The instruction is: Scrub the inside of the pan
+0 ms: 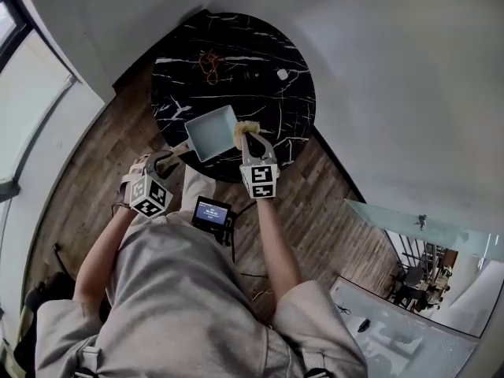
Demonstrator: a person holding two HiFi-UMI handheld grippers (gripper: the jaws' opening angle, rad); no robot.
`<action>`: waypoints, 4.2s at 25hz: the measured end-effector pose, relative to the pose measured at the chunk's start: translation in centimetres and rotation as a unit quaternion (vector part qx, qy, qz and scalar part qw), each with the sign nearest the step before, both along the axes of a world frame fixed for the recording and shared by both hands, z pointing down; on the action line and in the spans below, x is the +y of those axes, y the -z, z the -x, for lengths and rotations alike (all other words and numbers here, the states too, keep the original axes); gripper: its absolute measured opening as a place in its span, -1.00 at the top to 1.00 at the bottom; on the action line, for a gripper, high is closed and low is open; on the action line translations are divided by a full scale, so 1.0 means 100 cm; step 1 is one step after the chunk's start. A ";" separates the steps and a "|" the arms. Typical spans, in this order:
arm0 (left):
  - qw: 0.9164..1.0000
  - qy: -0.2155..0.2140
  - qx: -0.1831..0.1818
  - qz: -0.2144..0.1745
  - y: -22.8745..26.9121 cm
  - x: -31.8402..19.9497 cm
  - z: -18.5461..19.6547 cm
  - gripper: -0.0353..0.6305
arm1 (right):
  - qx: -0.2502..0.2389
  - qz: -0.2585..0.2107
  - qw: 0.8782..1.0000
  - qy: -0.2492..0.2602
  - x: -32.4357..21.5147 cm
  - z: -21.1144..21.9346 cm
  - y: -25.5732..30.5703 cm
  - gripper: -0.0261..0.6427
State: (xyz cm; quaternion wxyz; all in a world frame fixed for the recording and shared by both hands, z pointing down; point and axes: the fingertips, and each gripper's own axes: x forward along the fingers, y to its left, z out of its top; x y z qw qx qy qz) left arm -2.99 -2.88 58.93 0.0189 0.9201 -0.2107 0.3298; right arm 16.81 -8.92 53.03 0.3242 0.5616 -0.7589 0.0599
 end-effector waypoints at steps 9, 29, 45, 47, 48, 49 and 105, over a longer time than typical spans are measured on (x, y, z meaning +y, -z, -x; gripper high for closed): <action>0.993 -0.056 -0.086 0.057 -0.063 0.001 -0.022 0.37 | 0.071 0.080 0.994 0.033 -0.058 -0.005 -0.115 0.86; 0.975 -0.033 -0.210 0.059 -0.131 -0.010 -0.016 0.49 | 0.095 0.176 0.979 0.024 -0.097 0.000 -0.199 0.86; 0.976 -0.053 -0.207 0.044 -0.130 -0.007 -0.018 0.47 | 0.054 0.216 0.974 0.029 -0.087 0.027 -0.215 0.86; 0.975 -0.057 -0.208 0.045 -0.131 -0.006 -0.019 0.47 | 0.054 0.217 0.974 0.037 -0.084 0.032 -0.215 0.86; 0.976 -0.057 -0.206 0.046 -0.131 -0.006 -0.019 0.47 | 0.054 0.217 0.974 0.041 -0.083 0.036 -0.215 0.86; 0.976 -0.057 -0.204 0.048 -0.131 -0.006 -0.019 0.47 | 0.054 0.217 0.974 0.045 -0.081 0.039 -0.215 0.86; 0.980 -0.052 -0.185 0.048 -0.128 -0.011 -0.020 0.45 | 0.096 0.242 0.961 0.094 -0.088 0.000 -0.208 0.86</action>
